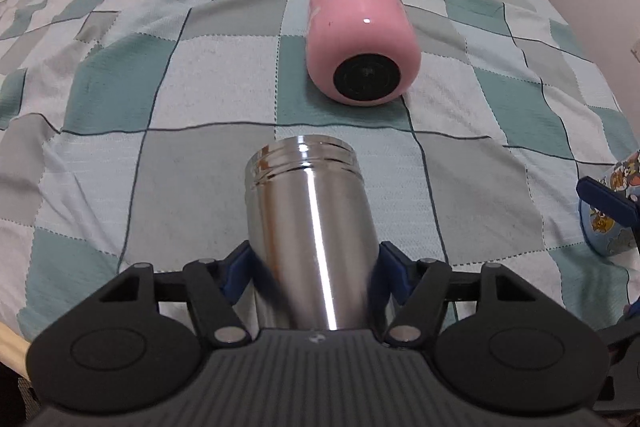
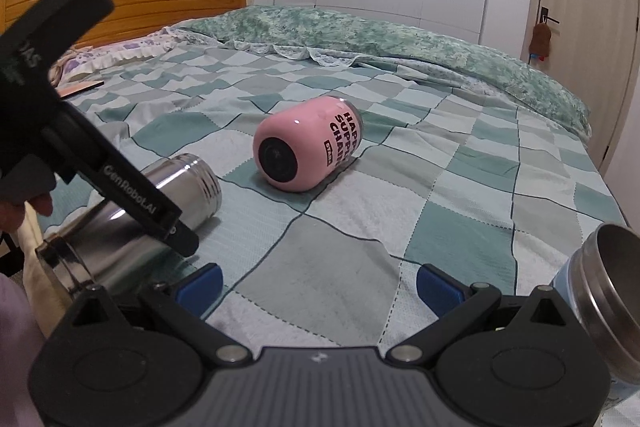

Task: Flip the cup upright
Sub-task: 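Rotate the held silver cup upright with the right gripper, then set the upright silver cup on the blanket and open the right gripper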

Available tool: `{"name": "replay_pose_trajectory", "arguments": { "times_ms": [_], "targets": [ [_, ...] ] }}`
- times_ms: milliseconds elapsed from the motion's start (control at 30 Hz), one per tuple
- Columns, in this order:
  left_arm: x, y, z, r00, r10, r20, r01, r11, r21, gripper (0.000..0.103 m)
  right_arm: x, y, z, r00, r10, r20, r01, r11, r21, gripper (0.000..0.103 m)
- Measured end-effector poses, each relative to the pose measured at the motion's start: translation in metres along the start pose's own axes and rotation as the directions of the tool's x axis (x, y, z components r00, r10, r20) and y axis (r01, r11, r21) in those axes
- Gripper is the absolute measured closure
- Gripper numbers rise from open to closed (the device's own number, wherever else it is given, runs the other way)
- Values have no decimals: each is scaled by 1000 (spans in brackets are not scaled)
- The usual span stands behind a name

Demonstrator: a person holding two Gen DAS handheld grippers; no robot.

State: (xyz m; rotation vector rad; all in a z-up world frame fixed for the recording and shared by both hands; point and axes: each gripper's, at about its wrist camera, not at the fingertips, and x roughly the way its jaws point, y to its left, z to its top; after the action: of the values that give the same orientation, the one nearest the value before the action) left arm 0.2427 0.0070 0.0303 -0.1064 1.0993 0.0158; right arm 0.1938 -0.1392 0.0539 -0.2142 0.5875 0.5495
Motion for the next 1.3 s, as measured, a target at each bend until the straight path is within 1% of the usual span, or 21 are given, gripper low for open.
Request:
{"name": "replay_pose_trajectory", "arguments": {
  "times_ms": [100,233,367,400,533,633,667,700,767,867,933,967,1067,1133,1200,1267,1300],
  "targets": [
    [-12,2,-6,998,14,61,-15,1000,14,36,-4,2,-1,1000,-8,5,8,1000,9,0],
    [-30,15,-12,992,-30,125,30,1000,1,36,-10,6,-2,1000,-17,12,17,1000,22,0],
    [-57,29,-23,974,-52,220,55,998,-7,37,-21,13,-5,999,-24,41,22,999,45,0],
    [-66,34,-27,966,-57,254,61,998,-7,37,-23,15,-5,998,-27,48,25,998,52,0],
    [-99,53,-37,919,-57,390,61,998,2,39,-32,24,-6,995,-46,94,38,995,91,0],
    [-115,65,-42,873,-26,486,27,1000,5,39,-37,32,-5,989,-68,132,52,992,118,0],
    [-120,68,-45,851,0,525,-6,1000,9,39,-38,35,-4,987,-75,145,57,990,129,0],
    [-121,73,-47,836,27,548,-33,999,1,39,-38,37,-3,984,-84,156,62,988,138,0],
    [-121,83,-49,816,67,574,-67,998,-21,39,-39,43,-2,980,-99,174,73,986,151,0],
    [-113,99,-50,799,96,594,-83,995,-48,39,-37,50,0,975,-115,188,83,982,168,0],
    [-106,106,-51,793,107,599,-89,994,-61,39,-35,54,1,974,-122,190,89,980,176,0],
    [-102,110,-49,794,116,596,-94,993,-67,39,-33,56,2,975,-124,187,91,980,177,0],
    [-90,116,-47,807,146,572,-131,989,-68,39,-28,63,4,976,-132,174,103,980,168,0],
    [-79,119,-41,826,164,540,-154,986,-63,39,-26,67,5,977,-135,168,107,981,162,0],
    [-65,125,-37,848,164,504,-157,986,-57,39,-23,69,6,977,-139,163,113,981,161,0],
    [-60,127,-38,839,163,519,-163,986,-47,39,-21,71,6,977,-141,158,115,981,159,0],
    [-59,126,-36,839,165,519,-163,985,-51,39,-21,72,6,977,-142,157,117,981,157,0]
  ]
}}
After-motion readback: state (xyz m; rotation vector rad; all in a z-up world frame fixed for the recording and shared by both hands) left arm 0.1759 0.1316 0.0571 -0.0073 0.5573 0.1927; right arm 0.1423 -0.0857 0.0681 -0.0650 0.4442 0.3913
